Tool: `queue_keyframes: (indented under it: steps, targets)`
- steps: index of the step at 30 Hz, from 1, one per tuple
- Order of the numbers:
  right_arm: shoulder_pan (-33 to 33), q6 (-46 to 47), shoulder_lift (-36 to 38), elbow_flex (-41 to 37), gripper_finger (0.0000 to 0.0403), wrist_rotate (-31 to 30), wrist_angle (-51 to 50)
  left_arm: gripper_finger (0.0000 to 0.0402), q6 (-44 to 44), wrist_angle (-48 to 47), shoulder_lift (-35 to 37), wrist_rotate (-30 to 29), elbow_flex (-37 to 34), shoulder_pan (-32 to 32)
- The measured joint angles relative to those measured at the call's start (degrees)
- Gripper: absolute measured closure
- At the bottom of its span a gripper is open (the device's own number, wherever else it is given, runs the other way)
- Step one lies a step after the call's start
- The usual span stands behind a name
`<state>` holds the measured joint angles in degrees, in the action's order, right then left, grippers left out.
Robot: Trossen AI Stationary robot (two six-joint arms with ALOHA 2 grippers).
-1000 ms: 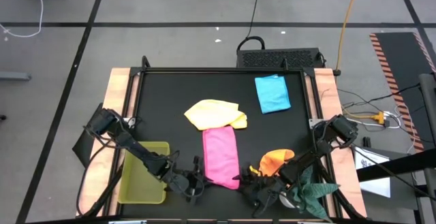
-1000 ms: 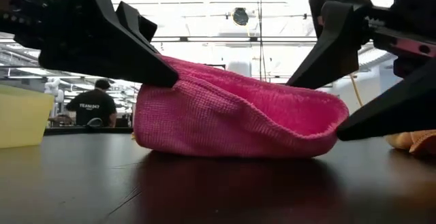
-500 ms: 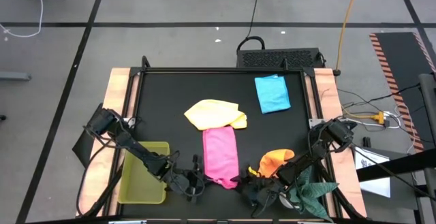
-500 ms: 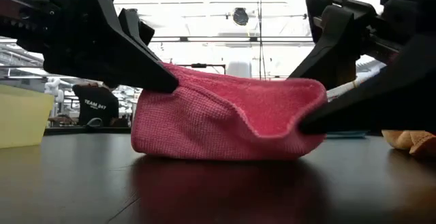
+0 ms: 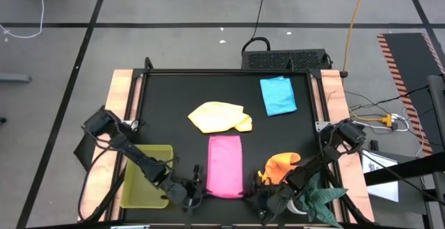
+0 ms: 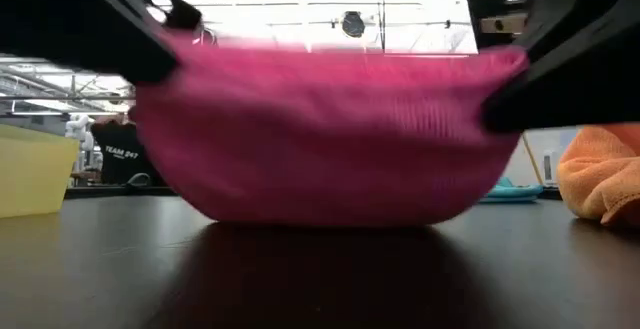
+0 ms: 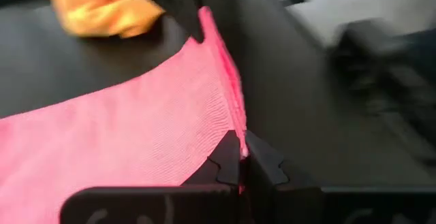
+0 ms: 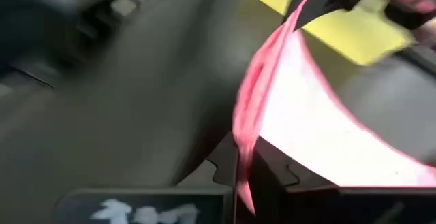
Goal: Fold microfiber towels
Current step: Fold the pink microfiber towel
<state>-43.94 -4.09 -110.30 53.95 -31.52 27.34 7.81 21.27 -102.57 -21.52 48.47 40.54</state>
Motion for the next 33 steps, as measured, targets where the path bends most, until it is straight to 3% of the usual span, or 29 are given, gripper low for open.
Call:
queue_keyframes:
  steps: [3,6,12,15,18,26,33]
  targets:
    - [0.4,1.9,0.2,0.0,0.0392,4.2,3.4,0.0383,0.3,-0.1,1.7,0.4,0.0,0.8]
    - [0.8,2.2,0.6,0.0,0.0399,4.4,5.6,0.0379,0.3,-0.4,3.3,-1.2,0.0,1.1]
    - [1.0,6.6,5.4,0.0,0.0401,-8.0,4.5,0.0395,1.8,-7.1,7.8,-10.3,0.0,0.9]
    - [2.1,9.7,8.1,0.0,0.0402,-13.9,1.4,0.0384,2.3,-9.5,9.3,-14.4,0.0,-0.3]
    - [4.1,15.1,10.1,0.0,0.0402,-16.5,-4.1,0.0379,2.4,-11.7,9.6,-14.8,0.0,-2.8]
    - [9.6,30.5,10.2,0.0,0.0402,-16.3,-20.1,0.0388,4.5,-16.9,8.0,-14.1,-0.1,-10.7]
    - [13.2,37.3,10.2,0.0,0.0403,-15.4,-26.6,0.0395,7.9,-22.8,8.0,-13.9,-0.1,-15.4]
